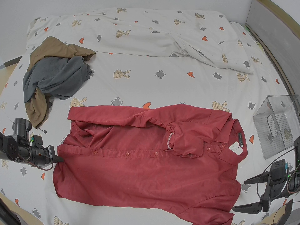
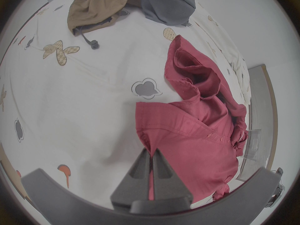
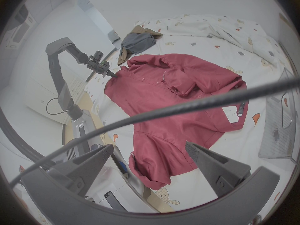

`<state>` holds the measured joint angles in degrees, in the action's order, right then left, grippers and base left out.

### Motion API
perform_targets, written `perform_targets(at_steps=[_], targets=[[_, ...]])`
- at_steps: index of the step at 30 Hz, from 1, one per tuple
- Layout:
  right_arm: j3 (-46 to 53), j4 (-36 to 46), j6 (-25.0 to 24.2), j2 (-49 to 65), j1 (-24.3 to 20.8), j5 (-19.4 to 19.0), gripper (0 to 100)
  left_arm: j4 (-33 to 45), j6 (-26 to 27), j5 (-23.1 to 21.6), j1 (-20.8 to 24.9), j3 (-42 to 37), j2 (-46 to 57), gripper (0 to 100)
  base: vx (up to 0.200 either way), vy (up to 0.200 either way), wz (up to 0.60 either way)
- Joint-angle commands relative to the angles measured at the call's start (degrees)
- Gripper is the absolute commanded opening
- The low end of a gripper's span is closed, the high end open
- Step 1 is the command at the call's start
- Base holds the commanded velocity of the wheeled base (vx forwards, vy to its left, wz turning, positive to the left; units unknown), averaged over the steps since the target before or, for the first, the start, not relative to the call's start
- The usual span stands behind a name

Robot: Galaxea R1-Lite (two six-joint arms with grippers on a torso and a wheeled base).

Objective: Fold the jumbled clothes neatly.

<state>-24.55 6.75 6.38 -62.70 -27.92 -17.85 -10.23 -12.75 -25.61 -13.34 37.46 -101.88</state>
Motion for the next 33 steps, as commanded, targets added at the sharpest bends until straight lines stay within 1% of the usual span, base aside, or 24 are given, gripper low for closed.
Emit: perform_targets(at_steps=[1,5,6,10,15,18,19,20,21,22,23,25,26,28,30,33], targets=[[-0.15,-0.16,0.04,-4.89,2.43,0.01,100,0.03,-0.17,-0.14,0.50,-2.13,2.30,0,0.000,0.000,0.00],[0.91,-4.12,-0.05,-5.07,2.78,-0.08,100,-0.23,0.27,-0.14,0.86,-4.06,4.93,0,0.000,0.000,0.00],[1.00,-4.38,-0.05,-5.07,2.78,-0.08,100,-0.23,0.36,-0.14,0.86,-4.15,5.20,100,0.000,0.000,0.00],[1.26,-4.91,-0.22,-5.24,3.04,0.01,100,-0.06,0.36,-0.14,0.86,-3.80,7.13,100,0.000,0.000,0.00],[0.82,-6.93,-2.07,-6.12,7.17,0.18,100,-0.41,0.36,0.12,-1.08,-3.27,11.44,100,0.000,0.000,0.00],[0.73,-13.52,-4.00,-9.90,11.22,0.44,100,-0.32,0.36,0.30,-3.19,-0.90,14.51,100,0.000,0.000,0.00],[0.73,-13.52,-4.00,-9.90,11.22,0.44,100,-0.32,0.36,0.30,-3.19,-0.90,14.51,100,0.000,0.000,0.00],[0.29,-19.15,-4.97,-14.21,13.41,1.06,100,0.03,0.10,0.30,-3.63,1.30,15.74,100,0.000,0.000,0.00],[0.12,-21.61,-5.23,-16.41,14.03,1.85,100,0.12,0.10,0.21,-3.63,2.09,16.18,100,0.000,0.000,0.00],[0.12,-21.61,-5.23,-16.41,14.03,1.85,100,0.12,0.10,0.21,-3.63,2.09,16.18,100,0.000,0.000,0.00],[-0.67,-27.67,-5.67,-22.03,15.00,4.75,100,0.21,-0.08,-0.05,-3.01,3.58,16.71,100,0.000,0.000,0.00],[-1.20,-31.63,-5.94,-25.72,15.17,7.21,100,0.21,-0.96,-0.32,-1.52,4.55,16.71,100,0.000,0.000,0.00],[-1.99,-36.28,-6.20,-30.20,15.08,10.38,100,0.21,-3.16,-1.02,1.03,5.87,16.53,100,0.000,0.000,0.00],[-3.75,-41.82,-6.29,-34.86,15.08,13.63,100,0.21,-6.15,-1.37,3.67,7.54,15.92,100,0.000,0.000,0.00],[-5.42,-46.39,-6.64,-38.03,14.64,15.30,100,0.21,-7.73,-1.37,5.43,9.47,15.22,100,0.000,0.000,0.00],[-7.26,-47.18,-8.75,-39.78,12.54,15.65,100,0.38,-9.48,-1.55,7.18,12.20,13.99,100,0.000,0.000,0.00]])
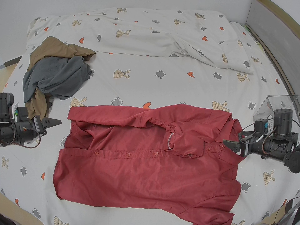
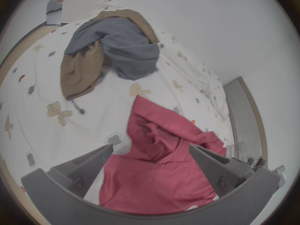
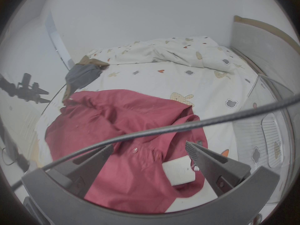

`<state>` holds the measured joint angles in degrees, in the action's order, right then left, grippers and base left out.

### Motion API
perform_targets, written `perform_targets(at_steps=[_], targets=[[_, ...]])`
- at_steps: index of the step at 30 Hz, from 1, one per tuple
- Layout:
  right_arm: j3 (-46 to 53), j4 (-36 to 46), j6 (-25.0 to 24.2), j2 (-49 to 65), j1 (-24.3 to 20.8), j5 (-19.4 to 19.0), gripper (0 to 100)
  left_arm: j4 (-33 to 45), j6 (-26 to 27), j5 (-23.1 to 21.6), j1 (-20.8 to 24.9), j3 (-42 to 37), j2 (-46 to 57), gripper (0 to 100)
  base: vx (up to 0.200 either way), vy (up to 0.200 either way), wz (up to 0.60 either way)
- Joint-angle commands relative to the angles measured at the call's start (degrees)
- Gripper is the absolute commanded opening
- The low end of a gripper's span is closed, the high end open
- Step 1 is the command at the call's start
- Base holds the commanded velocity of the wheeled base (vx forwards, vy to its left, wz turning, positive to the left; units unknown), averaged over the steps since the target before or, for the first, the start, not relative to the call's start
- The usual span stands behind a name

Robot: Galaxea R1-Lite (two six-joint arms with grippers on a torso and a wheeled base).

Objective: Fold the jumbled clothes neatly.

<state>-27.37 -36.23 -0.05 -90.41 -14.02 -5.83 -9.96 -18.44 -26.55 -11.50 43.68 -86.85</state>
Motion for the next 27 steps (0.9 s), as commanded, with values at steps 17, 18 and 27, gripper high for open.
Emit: perform_targets(at_steps=[17,18,27], targets=[[-22.73,12.24,-28.87,-17.44,-9.36,1.34,100,7.32,-9.50,-0.61,8.42,13.27,-4.03,100,0.000,0.000,0.00],[-23.61,12.68,-29.04,-18.49,-9.27,1.26,100,7.32,-9.42,-0.61,8.42,13.19,-4.03,100,0.000,0.000,0.00],[-26.33,17.60,-33.53,-20.42,-10.85,1.26,100,7.41,-9.42,-0.61,8.51,13.10,-4.03,100,0.000,0.000,0.00]])
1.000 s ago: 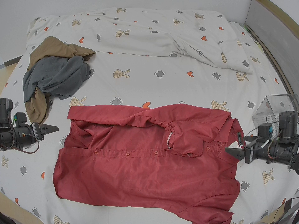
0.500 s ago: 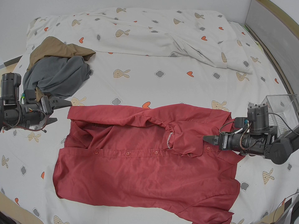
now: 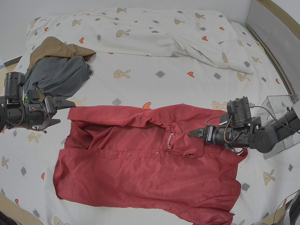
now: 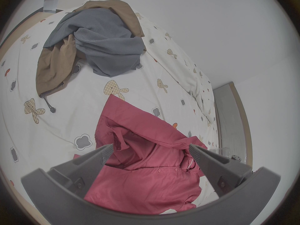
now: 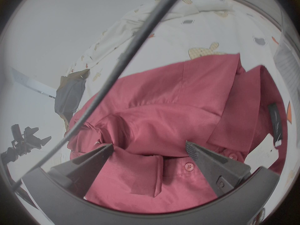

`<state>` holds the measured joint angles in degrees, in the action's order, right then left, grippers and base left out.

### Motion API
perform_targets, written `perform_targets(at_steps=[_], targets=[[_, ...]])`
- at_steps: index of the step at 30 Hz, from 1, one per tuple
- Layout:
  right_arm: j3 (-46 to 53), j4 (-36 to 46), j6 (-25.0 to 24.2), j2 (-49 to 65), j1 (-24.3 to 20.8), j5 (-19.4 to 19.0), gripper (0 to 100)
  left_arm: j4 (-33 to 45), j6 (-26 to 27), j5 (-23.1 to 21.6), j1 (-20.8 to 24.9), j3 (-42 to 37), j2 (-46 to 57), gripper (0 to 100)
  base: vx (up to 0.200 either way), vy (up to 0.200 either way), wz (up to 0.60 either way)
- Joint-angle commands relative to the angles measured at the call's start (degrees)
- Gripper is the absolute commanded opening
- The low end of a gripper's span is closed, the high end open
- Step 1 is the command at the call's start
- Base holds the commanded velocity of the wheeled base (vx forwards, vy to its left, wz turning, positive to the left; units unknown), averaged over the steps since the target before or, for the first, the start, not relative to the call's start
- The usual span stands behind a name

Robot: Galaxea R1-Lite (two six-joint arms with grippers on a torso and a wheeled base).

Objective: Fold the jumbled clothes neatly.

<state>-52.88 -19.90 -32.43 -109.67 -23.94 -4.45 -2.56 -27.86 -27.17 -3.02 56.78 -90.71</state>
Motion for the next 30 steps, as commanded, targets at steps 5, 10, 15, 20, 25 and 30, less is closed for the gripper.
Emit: perform_targets(at_steps=[5,10,15,20,25,30], targets=[[-1.70,4.78,-1.59,2.26,-1.02,-0.12,100,0.01,-0.01,0.01,0.47,-0.09,-0.34,100,0.000,0.000,0.00],[-1.08,5.04,-1.85,5.16,-3.04,0.49,100,0.01,-0.01,0.01,0.65,-0.18,-0.17,100,0.000,0.000,0.00],[3.14,4.87,3.07,7.01,-7.61,5.77,100,0.01,-0.01,0.01,0.83,-0.27,-0.17,100,0.000,0.000,0.00],[7.53,4.34,18.98,6.48,-12.88,17.02,100,0.01,0.08,0.01,0.83,-0.62,-0.17,100,0.000,0.000,0.00],[8.76,4.34,26.01,6.92,-18.60,25.89,100,0.01,0.08,0.01,0.83,-0.53,-0.17,100,0.000,0.000,0.00],[9.38,2.93,33.83,4.20,-18.33,32.31,100,0.01,0.08,0.01,1.09,-0.62,-0.08,100,0.000,0.000,0.00]])
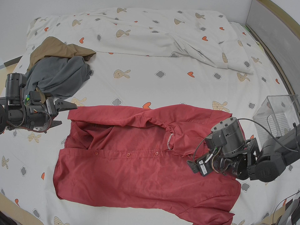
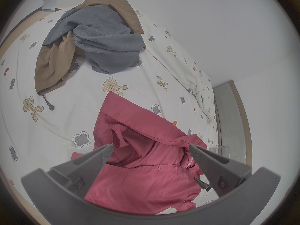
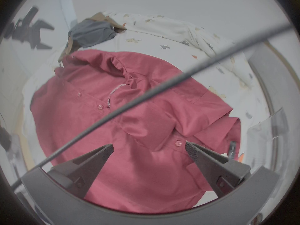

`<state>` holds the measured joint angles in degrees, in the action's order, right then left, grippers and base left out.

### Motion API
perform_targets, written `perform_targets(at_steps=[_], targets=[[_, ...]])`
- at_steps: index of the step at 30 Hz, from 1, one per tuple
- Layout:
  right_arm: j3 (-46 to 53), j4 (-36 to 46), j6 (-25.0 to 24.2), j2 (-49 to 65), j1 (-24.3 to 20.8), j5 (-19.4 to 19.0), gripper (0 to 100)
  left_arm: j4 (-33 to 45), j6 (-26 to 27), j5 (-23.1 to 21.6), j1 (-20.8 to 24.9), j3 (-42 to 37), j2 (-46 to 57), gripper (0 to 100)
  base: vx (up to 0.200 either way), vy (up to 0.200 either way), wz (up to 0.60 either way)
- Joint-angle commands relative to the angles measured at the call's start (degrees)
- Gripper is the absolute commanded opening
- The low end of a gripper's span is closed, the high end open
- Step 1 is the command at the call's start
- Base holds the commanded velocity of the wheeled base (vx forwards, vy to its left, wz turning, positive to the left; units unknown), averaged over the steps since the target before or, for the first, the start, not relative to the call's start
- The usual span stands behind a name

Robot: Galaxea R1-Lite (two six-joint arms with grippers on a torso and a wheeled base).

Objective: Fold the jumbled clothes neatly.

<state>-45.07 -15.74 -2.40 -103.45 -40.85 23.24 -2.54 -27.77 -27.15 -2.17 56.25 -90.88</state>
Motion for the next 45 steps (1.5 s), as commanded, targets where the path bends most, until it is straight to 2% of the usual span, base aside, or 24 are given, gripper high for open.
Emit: perform_targets(at_steps=[1,4,7,12,20,21,31,41,45], targets=[[1.47,-2.19,4.16,-3.25,-1.51,5.33,100,-0.01,0.00,-0.01,0.41,-0.17,0.09,100,0.000,0.000,0.00],[1.47,-4.92,4.42,-5.10,-1.51,5.77,100,-0.01,0.00,-0.01,0.41,-0.17,0.18,100,0.000,0.000,0.00],[1.30,-8.61,6.71,-7.03,-0.90,5.86,100,-0.01,0.00,-0.01,0.41,-0.26,0.27,100,0.000,0.000,0.00],[0.42,-12.04,8.91,-9.84,1.48,5.86,100,-0.01,0.00,-0.01,0.41,-0.26,0.44,100,0.000,0.000,0.00],[-2.48,-17.22,9.70,-11.42,4.46,5.77,100,-0.01,0.00,-0.01,0.41,-0.35,0.27,100,0.000,0.000,0.00],[-2.74,-18.45,9.78,-10.90,4.55,5.68,0,-0.01,0.00,-0.01,0.41,-0.35,0.27,100,0.000,0.000,0.00],[-4.24,-18.63,9.52,-6.24,3.85,5.68,0,-0.01,0.00,-0.01,0.94,-0.52,0.53,100,0.000,0.000,0.00],[-15.22,-18.63,9.26,-9.58,9.74,6.30,0,-0.28,0.26,-0.01,1.47,-0.88,0.09,100,0.000,0.000,0.00],[-20.67,-18.72,9.08,-11.60,10.88,8.58,0,-0.28,0.70,-0.01,1.47,-0.88,-0.09,100,0.000,0.000,0.00]])
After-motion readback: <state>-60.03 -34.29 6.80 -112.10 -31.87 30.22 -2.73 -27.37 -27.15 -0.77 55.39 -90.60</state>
